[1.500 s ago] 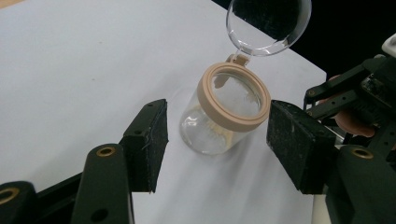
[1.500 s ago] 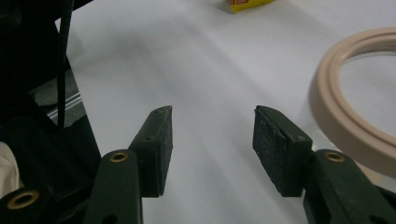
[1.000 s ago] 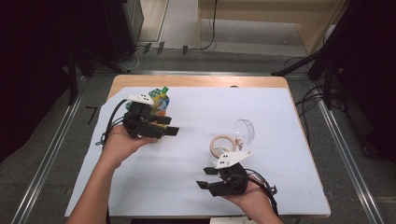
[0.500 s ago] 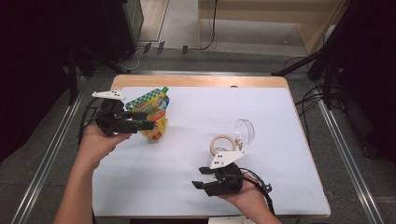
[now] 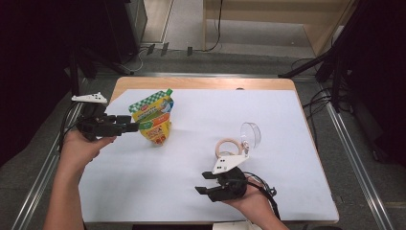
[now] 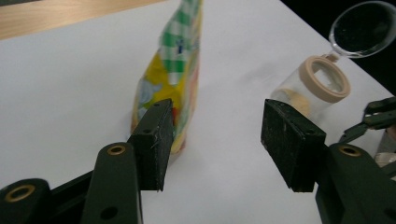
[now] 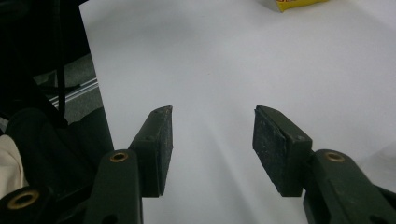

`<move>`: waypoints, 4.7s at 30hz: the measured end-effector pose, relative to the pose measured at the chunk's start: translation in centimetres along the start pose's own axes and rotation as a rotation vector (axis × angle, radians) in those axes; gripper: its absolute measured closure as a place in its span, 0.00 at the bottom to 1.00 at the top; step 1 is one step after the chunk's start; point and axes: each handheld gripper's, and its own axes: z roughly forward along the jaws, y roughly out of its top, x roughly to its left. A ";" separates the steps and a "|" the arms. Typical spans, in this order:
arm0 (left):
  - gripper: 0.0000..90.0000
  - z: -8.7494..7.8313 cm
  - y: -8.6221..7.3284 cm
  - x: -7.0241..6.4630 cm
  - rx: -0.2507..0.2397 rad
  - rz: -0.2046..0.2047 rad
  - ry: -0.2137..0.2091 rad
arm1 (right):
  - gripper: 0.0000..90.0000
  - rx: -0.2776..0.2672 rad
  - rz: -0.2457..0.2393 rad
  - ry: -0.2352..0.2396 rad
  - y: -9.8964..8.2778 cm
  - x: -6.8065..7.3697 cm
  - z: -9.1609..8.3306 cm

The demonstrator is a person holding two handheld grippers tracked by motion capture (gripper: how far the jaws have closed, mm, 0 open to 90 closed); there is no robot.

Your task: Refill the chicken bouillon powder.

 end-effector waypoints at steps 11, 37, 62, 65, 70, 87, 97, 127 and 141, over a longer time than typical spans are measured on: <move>0.57 2.7 0.3 0.9 -0.014 -0.007 -0.040 | 0.54 -0.018 0.028 -0.001 0.1 -0.2 0.2; 0.96 7.9 0.0 1.1 -0.020 -0.046 0.045 | 0.54 -0.045 -0.007 -0.036 2.5 -0.9 4.2; 1.00 5.4 1.8 -2.3 0.026 -0.009 -0.071 | 0.54 -0.049 0.018 -0.060 1.1 -1.4 4.8; 1.00 5.0 2.1 -3.2 0.028 0.013 -0.101 | 0.54 -0.056 0.019 -0.064 1.1 -1.4 4.9; 1.00 4.1 2.7 -5.0 0.025 0.042 -0.137 | 0.54 -0.047 0.017 -0.072 1.0 -1.5 5.2; 1.00 2.2 3.6 -10.0 0.071 0.134 -0.247 | 0.55 -0.062 0.034 -0.101 1.4 -2.1 6.0; 1.00 2.4 3.8 -12.3 0.107 0.173 -0.296 | 0.82 -0.104 0.036 -0.183 1.4 -2.1 5.6; 0.94 6.0 3.9 -13.7 0.124 0.101 -0.353 | 0.70 -0.177 -0.159 -0.149 1.7 2.6 4.5; 0.89 8.8 3.7 -14.5 0.193 0.091 -0.293 | 0.73 -0.150 -0.143 -0.078 1.7 4.0 4.5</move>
